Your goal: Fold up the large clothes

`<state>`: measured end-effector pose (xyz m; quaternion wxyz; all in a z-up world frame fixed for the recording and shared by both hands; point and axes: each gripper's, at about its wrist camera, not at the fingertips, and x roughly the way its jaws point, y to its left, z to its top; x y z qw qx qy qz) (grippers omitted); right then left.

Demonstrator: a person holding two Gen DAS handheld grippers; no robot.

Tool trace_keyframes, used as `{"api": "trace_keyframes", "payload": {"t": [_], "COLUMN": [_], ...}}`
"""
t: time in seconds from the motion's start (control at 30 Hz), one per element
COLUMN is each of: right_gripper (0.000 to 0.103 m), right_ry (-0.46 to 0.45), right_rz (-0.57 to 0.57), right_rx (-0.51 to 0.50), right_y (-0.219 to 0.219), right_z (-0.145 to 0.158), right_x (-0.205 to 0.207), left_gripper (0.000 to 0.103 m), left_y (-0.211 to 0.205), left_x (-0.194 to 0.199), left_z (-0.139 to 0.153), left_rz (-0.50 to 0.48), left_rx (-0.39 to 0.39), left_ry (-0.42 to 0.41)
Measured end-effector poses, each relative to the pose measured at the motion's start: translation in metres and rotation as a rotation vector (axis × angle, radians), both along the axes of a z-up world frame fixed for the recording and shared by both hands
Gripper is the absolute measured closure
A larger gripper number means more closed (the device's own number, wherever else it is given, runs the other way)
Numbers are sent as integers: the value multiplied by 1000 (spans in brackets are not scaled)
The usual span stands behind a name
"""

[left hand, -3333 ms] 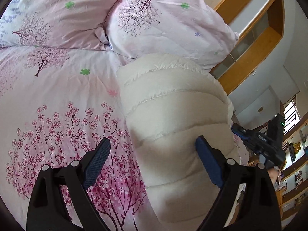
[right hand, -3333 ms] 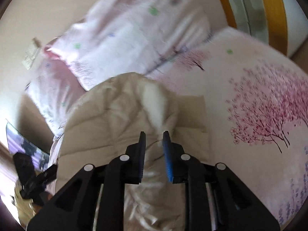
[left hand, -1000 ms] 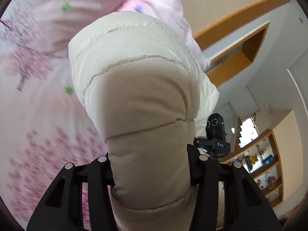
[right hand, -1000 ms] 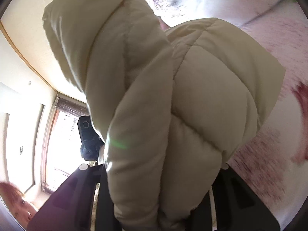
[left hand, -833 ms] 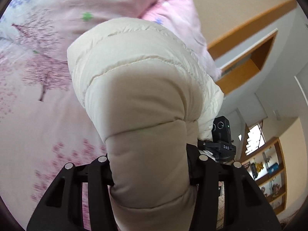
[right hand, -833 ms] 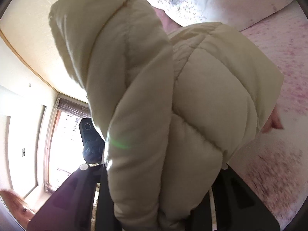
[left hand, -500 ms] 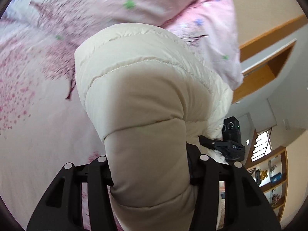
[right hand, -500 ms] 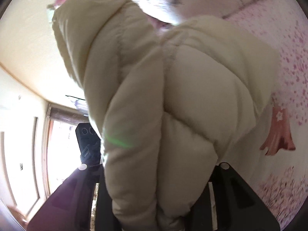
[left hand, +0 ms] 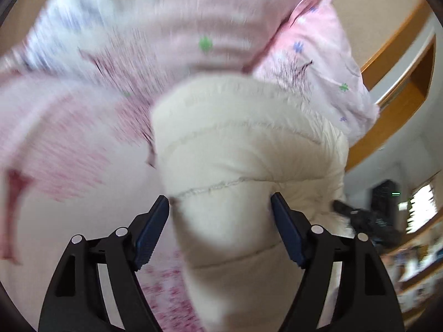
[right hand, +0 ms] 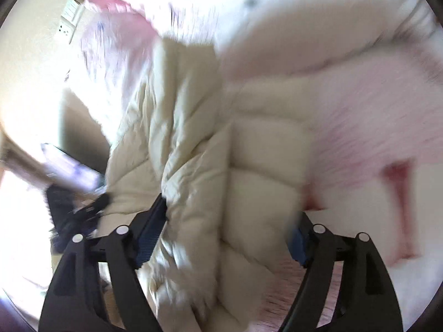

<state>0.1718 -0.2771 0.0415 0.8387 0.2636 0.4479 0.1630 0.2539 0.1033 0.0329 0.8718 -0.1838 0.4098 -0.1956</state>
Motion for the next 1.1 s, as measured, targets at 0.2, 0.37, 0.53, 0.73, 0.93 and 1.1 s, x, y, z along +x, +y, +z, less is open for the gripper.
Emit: {"api": "trace_keyframes", "payload": {"t": [0.2,0.37,0.53,0.73,0.93,1.1], "right_gripper": [65,70,76,74,71,57], "right_ry": [-239,-270,-137,-18,-248,-218], "right_rz": [2,130,85,21,-40,-5], "right_rx": [-185,-302,-383,-348,-244,-298], "right_y": [7,52,71,63,65,102], "right_z": [36,37,4,-16,58,67], "right_x": [-59,-77,-50,-30,-22,36], "left_gripper": [28,28,28,28,28,26], "left_y": [-30,-55,-74,-100,-97,-99], "left_x": [-53,-74,-66,-51,-51,-54], "left_z": [24,22,7,-11,-11,-10], "left_rz": [-38,-149,-198,-248,-246,-246], "left_rx": [208,227,276,314,303,316], "left_ry": [-174,-194,-175,-144,-136,-142]}}
